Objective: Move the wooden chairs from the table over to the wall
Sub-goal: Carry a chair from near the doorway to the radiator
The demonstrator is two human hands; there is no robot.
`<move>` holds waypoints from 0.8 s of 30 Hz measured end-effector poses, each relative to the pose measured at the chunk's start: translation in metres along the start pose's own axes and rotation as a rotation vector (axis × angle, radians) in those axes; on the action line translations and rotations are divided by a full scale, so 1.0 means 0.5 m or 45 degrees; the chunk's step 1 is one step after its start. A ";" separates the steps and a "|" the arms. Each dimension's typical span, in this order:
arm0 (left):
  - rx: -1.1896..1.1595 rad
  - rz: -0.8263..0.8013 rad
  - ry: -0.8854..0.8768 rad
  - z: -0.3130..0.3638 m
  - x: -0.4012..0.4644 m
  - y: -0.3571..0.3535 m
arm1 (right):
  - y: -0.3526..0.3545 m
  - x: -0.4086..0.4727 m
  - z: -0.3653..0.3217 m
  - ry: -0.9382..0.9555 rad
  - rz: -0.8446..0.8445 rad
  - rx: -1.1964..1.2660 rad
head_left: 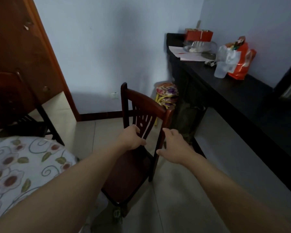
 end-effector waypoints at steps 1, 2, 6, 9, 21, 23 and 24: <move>-0.016 0.003 0.006 0.008 0.026 0.005 | 0.003 0.034 -0.001 0.016 0.005 -0.004; -0.041 0.006 0.012 0.014 0.054 0.010 | 0.006 0.069 -0.003 0.033 0.003 -0.010; -0.106 0.115 0.053 0.026 0.179 0.037 | 0.006 0.227 0.012 0.088 -0.022 -0.020; -0.090 0.168 0.113 0.038 0.274 0.052 | 0.010 0.340 0.039 0.093 -0.047 0.006; 0.468 0.274 -0.084 0.121 0.587 0.084 | -0.001 0.650 0.129 0.000 -0.157 -0.035; 0.585 0.305 -0.178 0.135 0.625 0.080 | -0.012 0.675 0.140 -0.024 -0.214 -0.038; 0.653 0.317 -0.220 0.141 0.646 0.078 | -0.019 0.688 0.143 -0.024 -0.242 -0.035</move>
Point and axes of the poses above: each hand's wrist, its own x-axis towards the middle knuckle, its own y-axis out of the back of the hand, z = x × y, the point moved 5 cm from there along x, towards the middle knuckle, and after that the axes turned 9 degrees about y, right-handed, at the moved point
